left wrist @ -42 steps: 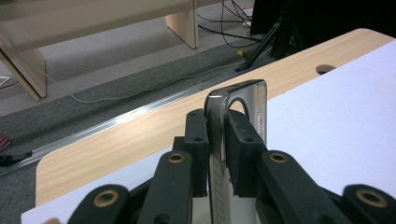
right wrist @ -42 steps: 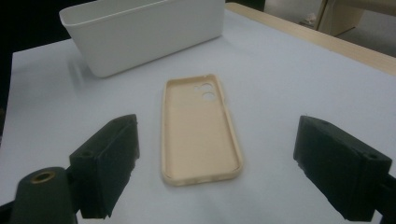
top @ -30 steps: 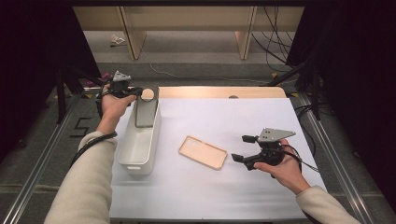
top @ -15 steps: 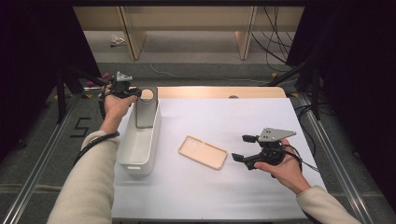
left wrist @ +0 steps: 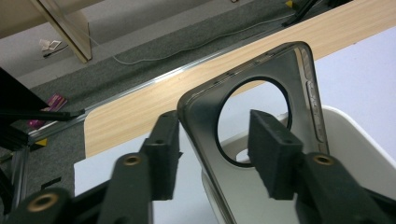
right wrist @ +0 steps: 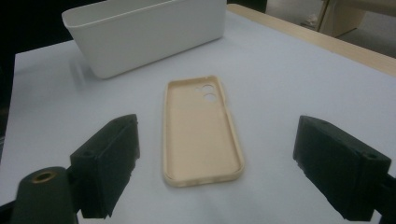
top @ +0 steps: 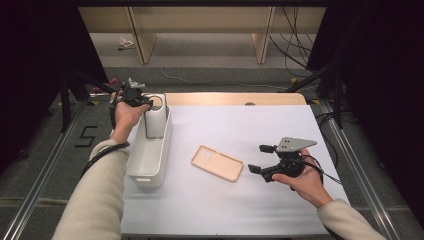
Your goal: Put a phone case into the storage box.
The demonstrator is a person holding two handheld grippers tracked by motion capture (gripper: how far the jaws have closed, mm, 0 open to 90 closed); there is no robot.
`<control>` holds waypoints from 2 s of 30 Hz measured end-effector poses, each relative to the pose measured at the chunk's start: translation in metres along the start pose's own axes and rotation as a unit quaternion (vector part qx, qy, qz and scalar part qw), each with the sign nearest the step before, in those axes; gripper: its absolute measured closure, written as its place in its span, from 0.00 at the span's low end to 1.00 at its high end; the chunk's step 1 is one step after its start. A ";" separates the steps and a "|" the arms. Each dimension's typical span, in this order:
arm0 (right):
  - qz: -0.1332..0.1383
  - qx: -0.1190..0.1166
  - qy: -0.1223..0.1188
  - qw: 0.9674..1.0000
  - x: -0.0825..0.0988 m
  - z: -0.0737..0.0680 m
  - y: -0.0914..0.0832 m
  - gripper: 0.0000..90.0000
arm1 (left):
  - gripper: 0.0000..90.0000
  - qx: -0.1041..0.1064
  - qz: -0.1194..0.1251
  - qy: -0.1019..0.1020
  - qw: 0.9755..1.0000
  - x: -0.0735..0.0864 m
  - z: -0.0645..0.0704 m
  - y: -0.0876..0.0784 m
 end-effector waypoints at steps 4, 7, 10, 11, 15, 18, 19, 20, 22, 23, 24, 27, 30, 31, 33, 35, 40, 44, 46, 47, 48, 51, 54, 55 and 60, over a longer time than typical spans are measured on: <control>0.000 0.000 0.000 1.000 0.000 0.000 0.000 0.17 | 0.44 0.000 -0.012 -0.011 1.000 0.000 0.002 0.001; 0.000 0.000 0.000 1.000 0.000 0.000 0.000 0.17 | 0.36 -0.005 -0.019 -0.027 0.999 0.001 0.001 0.001; -0.001 -0.001 0.001 1.000 0.001 0.000 0.000 0.17 | 0.31 -0.007 -0.027 -0.034 0.999 0.003 -0.001 -0.001; -0.001 0.000 0.002 1.000 0.001 0.000 0.000 0.17 | 0.29 -0.005 -0.027 -0.034 0.999 0.004 -0.001 -0.002; -0.002 0.000 0.001 1.000 0.001 0.001 0.001 0.17 | 0.20 -0.003 -0.036 -0.029 0.999 0.006 -0.004 -0.006; -0.002 -0.001 0.002 1.000 0.001 0.001 0.002 0.17 | 0.17 -0.001 -0.035 -0.039 0.999 0.005 -0.006 -0.012; -0.003 -0.001 0.002 1.000 0.001 0.001 0.002 0.17 | 0.17 0.001 -0.036 -0.050 0.998 0.005 -0.006 -0.015; -0.002 -0.001 0.003 1.000 0.001 0.001 0.002 0.17 | 0.17 0.000 -0.038 -0.056 0.998 0.005 -0.007 -0.018; -0.003 0.000 0.004 1.000 0.001 0.001 0.002 0.17 | 0.16 0.001 -0.033 -0.057 0.998 0.005 -0.007 -0.024; -0.002 0.000 0.006 1.000 0.001 0.001 0.001 0.17 | 0.12 0.002 -0.032 -0.055 0.998 0.007 -0.008 -0.027; -0.001 0.000 0.007 1.000 0.001 0.002 0.001 0.17 | 0.08 0.002 -0.035 -0.053 0.998 0.008 -0.008 -0.030; -0.001 0.002 0.009 1.000 0.001 0.003 0.001 0.17 | 0.01 0.010 -0.029 -0.046 0.998 0.011 -0.007 -0.038; -0.003 0.003 0.009 1.000 0.001 0.003 0.002 0.17 | 0.00 0.022 -0.014 -0.042 0.999 0.015 -0.004 -0.052; -0.004 0.002 0.008 1.000 0.001 0.002 0.003 0.17 | 0.00 0.025 -0.008 -0.043 0.999 0.016 -0.003 -0.055; -0.006 0.002 0.009 1.000 0.001 0.002 0.003 0.17 | 0.00 0.032 0.001 -0.037 0.999 0.019 0.000 -0.065; -0.007 0.003 0.009 1.000 0.001 0.003 0.003 0.17 | 0.00 0.033 0.008 -0.040 0.999 0.023 0.001 -0.075; -0.007 0.006 0.010 1.000 0.001 0.004 0.003 0.17 | 0.00 0.033 0.049 -0.057 0.997 0.032 0.008 -0.103; -0.006 0.008 0.010 1.000 0.001 0.004 0.003 0.17 | 0.00 0.038 0.069 -0.061 0.995 0.043 0.022 -0.120; -0.007 0.008 0.009 1.000 0.000 0.004 0.002 0.17 | 0.00 0.047 0.075 -0.062 0.994 0.049 0.032 -0.129; -0.007 0.009 0.009 1.000 0.000 0.004 0.002 0.17 | 0.00 0.054 0.075 -0.061 0.994 0.053 0.038 -0.133; -0.007 0.009 0.010 1.000 0.000 0.004 0.002 0.17 | 0.00 0.058 0.075 -0.059 0.994 0.055 0.041 -0.135; -0.007 0.010 0.010 1.000 0.001 0.004 0.002 0.17 | 0.00 0.069 0.078 -0.055 0.993 0.063 0.055 -0.144; -0.008 0.010 0.010 1.000 0.001 0.005 0.002 0.17 | 0.00 0.081 0.083 -0.049 0.992 0.068 0.068 -0.153; -0.008 0.010 0.009 1.000 0.001 0.005 0.002 0.17 | 0.00 0.083 0.085 -0.048 0.992 0.069 0.070 -0.156; -0.007 0.010 0.009 1.000 0.001 0.005 0.001 0.17 | 0.00 0.103 0.100 -0.054 0.988 0.080 0.088 -0.165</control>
Point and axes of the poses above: each handheld gripper's, and its own axes: y roughly forward along the jaws, x roughly out of its underside, z roughly to its right, the point moved 5 cm from there along y, roughly forward along the jaws, and after that the axes turned 12 degrees about -x, right-handed, at the moved point
